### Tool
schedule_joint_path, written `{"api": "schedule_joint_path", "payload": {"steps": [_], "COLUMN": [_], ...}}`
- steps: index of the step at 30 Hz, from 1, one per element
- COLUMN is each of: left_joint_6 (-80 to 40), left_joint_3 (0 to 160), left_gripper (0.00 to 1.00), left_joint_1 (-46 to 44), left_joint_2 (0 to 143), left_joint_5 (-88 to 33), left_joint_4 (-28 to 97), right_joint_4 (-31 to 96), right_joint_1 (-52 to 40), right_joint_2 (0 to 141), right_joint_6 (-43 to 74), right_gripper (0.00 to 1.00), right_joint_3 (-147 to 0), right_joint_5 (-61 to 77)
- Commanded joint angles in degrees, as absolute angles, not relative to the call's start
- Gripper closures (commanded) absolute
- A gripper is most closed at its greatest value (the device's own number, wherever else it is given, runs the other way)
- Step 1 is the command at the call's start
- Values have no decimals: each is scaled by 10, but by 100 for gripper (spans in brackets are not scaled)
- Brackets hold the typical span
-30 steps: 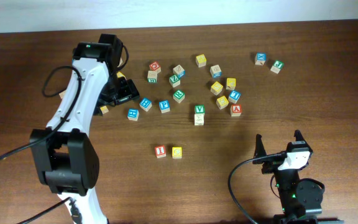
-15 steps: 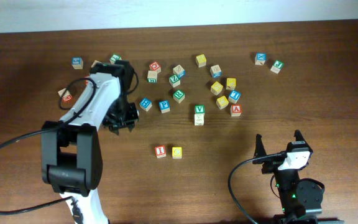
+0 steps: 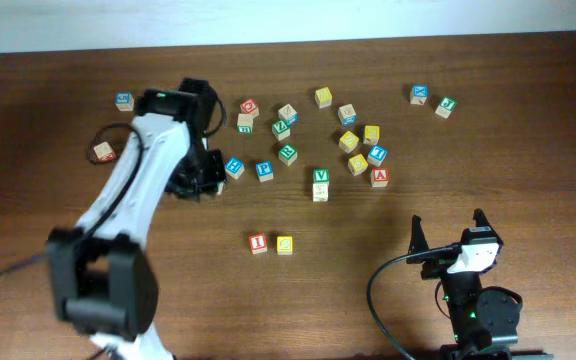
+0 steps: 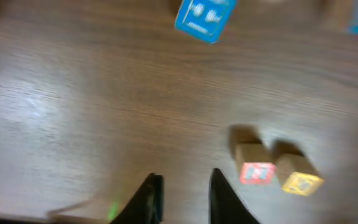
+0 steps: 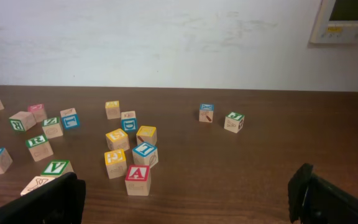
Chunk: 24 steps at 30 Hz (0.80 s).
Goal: Spell out ICRA
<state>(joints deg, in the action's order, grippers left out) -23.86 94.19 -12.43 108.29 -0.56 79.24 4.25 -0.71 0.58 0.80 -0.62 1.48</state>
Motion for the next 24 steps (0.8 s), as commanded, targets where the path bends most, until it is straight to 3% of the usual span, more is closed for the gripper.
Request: {"api": "schedule_joint_path", "payload": {"steps": [1,2,4,10,21,24], "left_joint_6": [-237,-237,-237,-237,-237,-237], "left_joint_3": [961,961,960,959,959,959], "left_gripper": [45,41,1,1,1,1], "left_joint_1": [-98,-82,-29,69,74,74], "left_joint_2": [1003,997,996,997,997,997], "left_joint_5": [60,71,74,73,56,56], "left_joint_4": [774,772,772,772,772,772], "right_joint_4": [45,45,45,45,39,38], "right_joint_1": [-3,-3,-3,-3,-3,-4], "right_joint_2": [2,2,2,2,2,2], "right_joint_6": [5,5,5,5,5,5], "right_gripper": [2,2,2,2,2,2], "right_joint_3": [-3,-3,-3,-3,-3,-3], "right_joint_5": [12,12,12,12,12,71]}}
